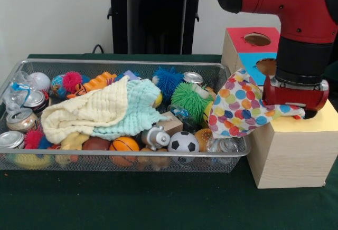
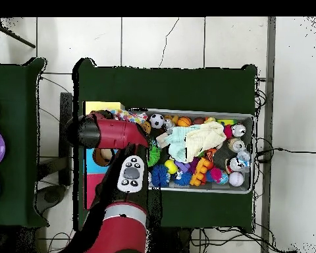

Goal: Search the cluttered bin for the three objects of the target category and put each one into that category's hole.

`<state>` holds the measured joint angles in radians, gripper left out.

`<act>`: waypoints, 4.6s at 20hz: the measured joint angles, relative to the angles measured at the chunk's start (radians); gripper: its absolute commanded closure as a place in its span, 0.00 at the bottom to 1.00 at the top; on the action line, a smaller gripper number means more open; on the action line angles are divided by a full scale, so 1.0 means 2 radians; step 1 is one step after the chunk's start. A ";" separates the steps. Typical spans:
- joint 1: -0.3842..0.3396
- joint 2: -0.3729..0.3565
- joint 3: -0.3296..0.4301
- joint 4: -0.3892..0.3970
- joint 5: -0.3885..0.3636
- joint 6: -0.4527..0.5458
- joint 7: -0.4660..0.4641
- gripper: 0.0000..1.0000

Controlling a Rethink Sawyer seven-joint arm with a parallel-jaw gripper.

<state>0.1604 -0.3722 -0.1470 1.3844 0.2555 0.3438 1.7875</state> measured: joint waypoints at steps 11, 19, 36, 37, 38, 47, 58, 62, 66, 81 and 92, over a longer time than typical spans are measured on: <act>-0.009 -0.002 0.014 -0.002 -0.001 0.000 0.000 1.00; 0.032 -0.030 -0.018 0.001 -0.003 0.046 0.000 1.00; 0.068 -0.109 -0.069 0.001 -0.006 0.151 0.000 1.00; 0.068 -0.110 -0.070 0.002 -0.006 0.151 0.000 1.00; 0.068 -0.109 -0.072 0.002 -0.006 0.151 0.000 1.00; 0.074 -0.102 -0.098 -0.005 -0.012 0.147 0.000 1.00; 0.063 -0.087 -0.102 -0.020 -0.014 0.108 0.000 1.00; 0.057 -0.085 -0.102 -0.020 -0.014 0.087 0.000 1.00; 0.052 -0.083 -0.103 -0.021 -0.014 0.085 0.000 1.00; 0.042 -0.057 -0.108 -0.030 -0.014 0.083 0.000 1.00; 0.039 -0.033 -0.104 -0.028 -0.014 0.074 0.000 1.00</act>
<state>0.2393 -0.4379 -0.3549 1.3281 0.2280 0.4928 1.7875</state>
